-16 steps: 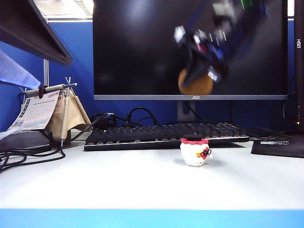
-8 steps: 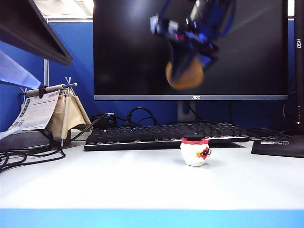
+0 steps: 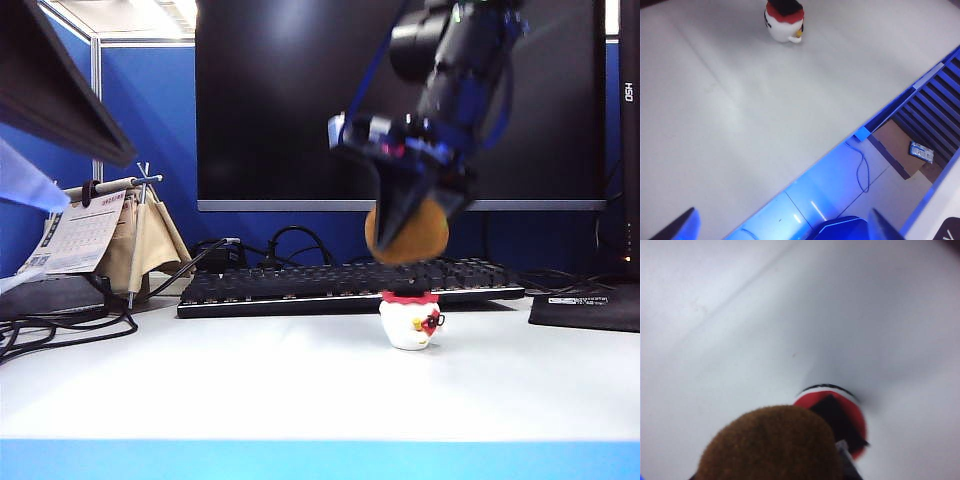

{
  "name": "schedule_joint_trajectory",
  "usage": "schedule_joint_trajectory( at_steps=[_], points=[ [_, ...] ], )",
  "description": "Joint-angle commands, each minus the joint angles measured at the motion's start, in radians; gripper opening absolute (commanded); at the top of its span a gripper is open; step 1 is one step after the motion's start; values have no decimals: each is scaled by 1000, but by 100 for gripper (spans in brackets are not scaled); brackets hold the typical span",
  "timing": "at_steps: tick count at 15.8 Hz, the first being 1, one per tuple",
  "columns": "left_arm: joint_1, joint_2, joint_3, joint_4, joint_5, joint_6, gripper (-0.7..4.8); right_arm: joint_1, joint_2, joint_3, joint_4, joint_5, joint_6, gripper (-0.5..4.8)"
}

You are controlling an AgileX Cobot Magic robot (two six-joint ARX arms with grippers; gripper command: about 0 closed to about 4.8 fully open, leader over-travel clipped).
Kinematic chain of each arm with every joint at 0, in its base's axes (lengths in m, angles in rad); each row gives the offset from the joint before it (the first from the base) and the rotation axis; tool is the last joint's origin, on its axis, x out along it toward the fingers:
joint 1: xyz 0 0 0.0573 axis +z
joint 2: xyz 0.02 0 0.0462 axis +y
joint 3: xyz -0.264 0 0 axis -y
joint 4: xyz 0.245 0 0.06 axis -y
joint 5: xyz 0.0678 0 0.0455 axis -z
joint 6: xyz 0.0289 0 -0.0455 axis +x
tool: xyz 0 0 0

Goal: Place the kiwi on top of the doll with a flat head.

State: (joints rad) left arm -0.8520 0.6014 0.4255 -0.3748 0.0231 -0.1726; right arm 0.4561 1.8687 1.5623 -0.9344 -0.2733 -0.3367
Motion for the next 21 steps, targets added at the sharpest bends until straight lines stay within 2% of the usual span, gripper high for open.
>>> schedule_joint_trajectory(
  at_steps=[1,6,9,21],
  points=[
    [-1,0,5,6,4,0,439,1,-5,-45,88,-17,7,198],
    [-1,0,5,9,3,0,439,1,-3,-45,161,-13,19,198],
    [-1,0,5,9,3,0,439,1,-3,-45,158,56,19,198],
    [-1,0,5,10,-1,1,439,-8,3,-94,154,47,20,198]
  ],
)
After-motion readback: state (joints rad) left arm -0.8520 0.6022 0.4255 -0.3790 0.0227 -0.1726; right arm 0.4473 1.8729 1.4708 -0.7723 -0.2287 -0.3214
